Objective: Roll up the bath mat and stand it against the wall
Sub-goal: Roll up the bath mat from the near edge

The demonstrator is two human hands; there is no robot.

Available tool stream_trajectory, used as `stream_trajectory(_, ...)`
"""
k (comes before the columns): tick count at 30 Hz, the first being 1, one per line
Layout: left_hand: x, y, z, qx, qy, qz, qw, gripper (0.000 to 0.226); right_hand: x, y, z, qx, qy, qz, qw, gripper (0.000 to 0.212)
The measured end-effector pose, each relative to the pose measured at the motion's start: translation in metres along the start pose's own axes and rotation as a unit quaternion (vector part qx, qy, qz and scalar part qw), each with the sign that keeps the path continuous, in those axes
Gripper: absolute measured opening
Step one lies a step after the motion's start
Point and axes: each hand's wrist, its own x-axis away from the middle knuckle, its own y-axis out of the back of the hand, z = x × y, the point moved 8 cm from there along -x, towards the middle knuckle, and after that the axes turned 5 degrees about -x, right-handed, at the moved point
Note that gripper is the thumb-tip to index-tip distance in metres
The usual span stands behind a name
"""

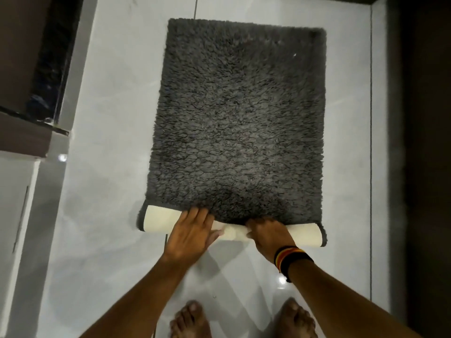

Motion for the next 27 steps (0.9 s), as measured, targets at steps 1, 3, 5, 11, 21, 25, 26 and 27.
stream_trajectory(1, 0.002, 0.001, 0.003, 0.006, 0.004, -0.001, 1.000, 0.052, -0.005, 0.002, -0.004, -0.011, -0.008, 0.029, 0.999, 0.027)
stream_trajectory(3, -0.009, 0.007, 0.010, 0.029, 0.007, 0.016, 0.999, 0.057, -0.016, 0.008, -0.011, -0.030, -0.034, 0.080, 0.996, 0.032)
stream_trajectory(5, -0.030, 0.006, 0.014, 0.063, -0.016, 0.098, 0.993, 0.059, -0.025, 0.014, -0.018, -0.067, -0.068, 0.108, 0.990, 0.034)
stream_trajectory(11, -0.075, -0.016, 0.028, 0.107, 0.032, 0.212, 0.971, 0.055, -0.023, 0.026, -0.021, -0.051, -0.073, -0.004, 0.996, 0.039)
stream_trajectory(21, -0.060, 0.031, 0.027, 0.129, 0.137, -0.044, 0.981, 0.052, -0.026, 0.029, -0.003, 0.042, -0.099, -0.105, 0.989, 0.078)
stream_trajectory(25, -0.033, 0.016, -0.022, 0.156, 0.030, 0.016, 0.987, 0.068, -0.049, 0.054, -0.017, 0.043, -0.071, -0.103, 0.991, 0.085)
stream_trajectory(26, -0.031, 0.010, -0.022, 0.152, 0.037, 0.036, 0.987, 0.071, -0.048, 0.057, -0.018, 0.038, -0.070, -0.108, 0.991, 0.084)
stream_trajectory(27, -0.036, 0.009, -0.019, 0.148, 0.049, 0.049, 0.987, 0.072, -0.045, 0.063, -0.021, 0.024, -0.078, -0.118, 0.990, 0.082)
